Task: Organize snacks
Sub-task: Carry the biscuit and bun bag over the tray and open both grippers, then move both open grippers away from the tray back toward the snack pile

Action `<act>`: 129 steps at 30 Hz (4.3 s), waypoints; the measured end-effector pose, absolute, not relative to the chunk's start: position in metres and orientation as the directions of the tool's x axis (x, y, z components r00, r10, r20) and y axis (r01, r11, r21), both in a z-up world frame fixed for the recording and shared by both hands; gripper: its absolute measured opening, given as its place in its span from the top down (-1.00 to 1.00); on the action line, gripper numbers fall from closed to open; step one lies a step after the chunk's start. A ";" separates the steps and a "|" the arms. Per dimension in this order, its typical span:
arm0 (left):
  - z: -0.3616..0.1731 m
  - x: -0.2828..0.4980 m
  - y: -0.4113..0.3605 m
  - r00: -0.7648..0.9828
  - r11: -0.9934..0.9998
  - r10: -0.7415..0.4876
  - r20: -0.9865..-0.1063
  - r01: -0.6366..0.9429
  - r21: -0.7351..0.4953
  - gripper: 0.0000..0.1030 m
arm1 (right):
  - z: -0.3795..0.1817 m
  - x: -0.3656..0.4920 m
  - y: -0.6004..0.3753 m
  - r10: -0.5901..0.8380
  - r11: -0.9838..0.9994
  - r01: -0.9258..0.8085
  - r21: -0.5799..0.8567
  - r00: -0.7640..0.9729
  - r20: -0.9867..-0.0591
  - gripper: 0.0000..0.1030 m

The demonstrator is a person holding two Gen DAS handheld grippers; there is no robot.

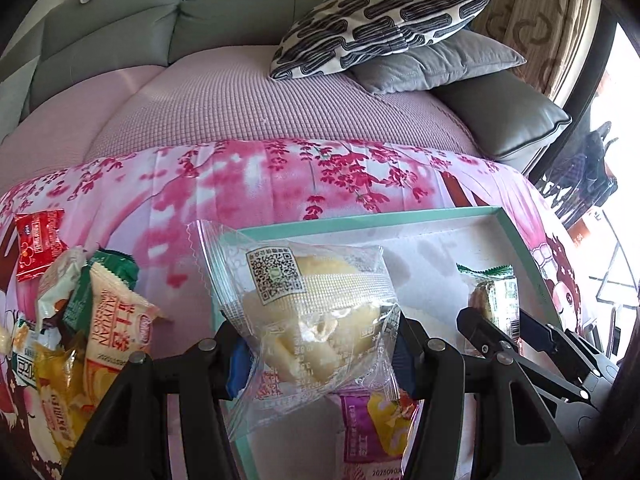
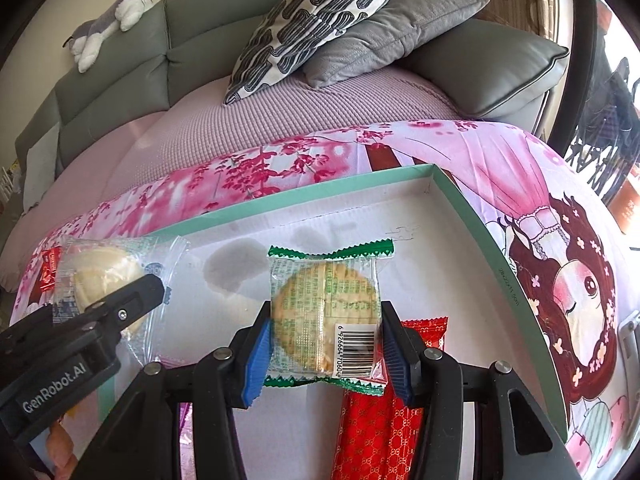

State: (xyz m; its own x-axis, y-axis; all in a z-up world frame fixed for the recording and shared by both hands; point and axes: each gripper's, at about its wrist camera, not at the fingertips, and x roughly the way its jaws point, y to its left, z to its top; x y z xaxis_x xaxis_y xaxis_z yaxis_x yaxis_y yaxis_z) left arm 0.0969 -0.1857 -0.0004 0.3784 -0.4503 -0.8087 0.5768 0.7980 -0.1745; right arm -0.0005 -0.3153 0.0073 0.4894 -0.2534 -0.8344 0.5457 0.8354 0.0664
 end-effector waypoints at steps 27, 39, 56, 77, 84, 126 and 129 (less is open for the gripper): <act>-0.011 0.105 -0.190 0.349 0.812 -0.427 -0.834 0.553 -0.185 -0.42 | 0.004 0.000 -0.319 -0.271 0.824 0.565 0.030 0.440 -0.856 -0.33; 0.032 0.097 -0.183 0.375 0.792 -0.488 -0.788 0.570 -0.220 -0.53 | 0.044 -0.011 -0.317 -0.310 0.825 0.565 0.024 0.488 -0.816 -0.43; 0.044 0.100 -0.153 0.439 0.857 -0.409 -0.800 0.486 -0.172 -0.65 | 0.057 -0.017 -0.318 -0.312 0.830 0.558 0.015 0.486 -0.816 -0.45; 0.005 0.115 -0.139 0.379 0.919 -0.261 -0.888 0.380 -0.108 -0.93 | 0.032 -0.010 -0.318 -0.271 0.839 0.545 0.008 0.430 -0.861 -1.00; 0.002 0.117 -0.138 0.377 0.922 -0.253 -0.891 0.372 -0.104 -0.94 | 0.028 -0.010 -0.320 -0.268 0.835 0.550 0.006 0.417 -0.869 -1.00; 0.050 0.120 -0.001 0.559 0.997 -0.056 -0.828 0.070 -0.020 -0.94 | 0.043 0.010 -0.266 -0.140 0.898 0.429 0.099 0.492 -0.859 -1.00; 0.049 0.122 0.027 0.542 0.999 -0.041 -0.840 0.008 -0.044 -0.94 | 0.047 0.016 -0.251 -0.100 0.907 0.399 0.135 0.516 -0.851 -1.00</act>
